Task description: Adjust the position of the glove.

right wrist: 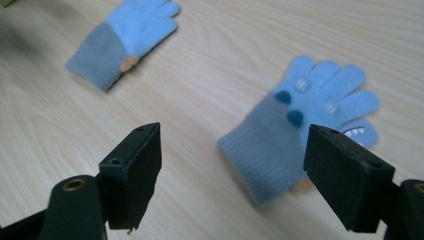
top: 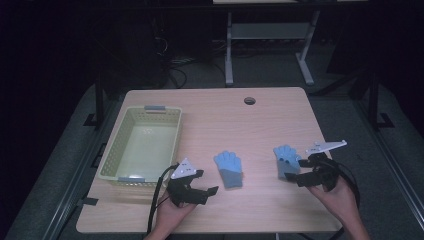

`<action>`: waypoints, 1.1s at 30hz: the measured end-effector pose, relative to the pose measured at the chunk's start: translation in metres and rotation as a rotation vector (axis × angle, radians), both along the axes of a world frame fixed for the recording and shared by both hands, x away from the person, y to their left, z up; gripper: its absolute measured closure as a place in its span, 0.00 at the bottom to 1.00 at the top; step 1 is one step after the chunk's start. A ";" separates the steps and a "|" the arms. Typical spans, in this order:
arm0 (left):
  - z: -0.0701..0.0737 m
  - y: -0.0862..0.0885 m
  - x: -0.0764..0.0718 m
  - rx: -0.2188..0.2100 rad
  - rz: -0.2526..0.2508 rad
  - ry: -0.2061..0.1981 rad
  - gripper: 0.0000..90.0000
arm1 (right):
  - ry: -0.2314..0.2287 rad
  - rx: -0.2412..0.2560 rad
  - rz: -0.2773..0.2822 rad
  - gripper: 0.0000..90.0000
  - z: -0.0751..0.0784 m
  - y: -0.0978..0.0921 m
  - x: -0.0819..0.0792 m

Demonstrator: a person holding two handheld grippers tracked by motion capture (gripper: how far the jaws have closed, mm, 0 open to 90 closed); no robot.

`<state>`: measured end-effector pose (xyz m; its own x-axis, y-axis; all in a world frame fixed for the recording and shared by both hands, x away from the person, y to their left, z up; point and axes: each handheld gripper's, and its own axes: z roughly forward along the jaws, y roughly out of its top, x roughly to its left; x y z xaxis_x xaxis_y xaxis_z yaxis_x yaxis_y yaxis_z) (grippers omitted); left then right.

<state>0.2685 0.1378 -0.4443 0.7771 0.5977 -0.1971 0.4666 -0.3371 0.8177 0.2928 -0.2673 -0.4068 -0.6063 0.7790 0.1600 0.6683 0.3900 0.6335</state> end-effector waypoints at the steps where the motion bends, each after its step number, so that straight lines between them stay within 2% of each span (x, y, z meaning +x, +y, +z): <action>1: 0.001 0.000 0.000 0.002 -0.003 -0.004 0.21 | 0.004 -0.001 0.003 0.26 0.001 0.000 0.003; 5: 0.002 0.002 0.002 0.007 -0.006 -0.020 0.21 | 0.027 -0.005 0.023 0.26 0.007 0.006 0.012; 7: 0.000 0.002 0.003 0.005 -0.001 -0.008 0.22 | 0.030 -0.001 0.047 0.27 0.010 0.010 0.017; 14: 0.001 0.001 0.002 -0.009 0.001 -0.013 0.22 | 0.044 -0.046 0.063 0.29 0.015 0.020 0.036; 16: 0.001 0.002 0.003 -0.008 0.000 -0.008 0.22 | 0.045 -0.054 0.059 0.30 0.014 0.020 0.041; 22: 0.002 0.003 0.002 -0.013 0.000 -0.014 0.22 | 0.086 -0.069 0.037 0.31 0.004 0.018 0.054; 29: 0.000 -0.001 0.002 -0.010 -0.012 -0.003 0.22 | 0.110 -0.102 0.005 0.39 -0.005 0.012 0.065; 33: 0.001 0.000 0.002 -0.013 -0.012 -0.004 0.22 | 0.126 -0.137 -0.013 0.44 -0.010 0.014 0.068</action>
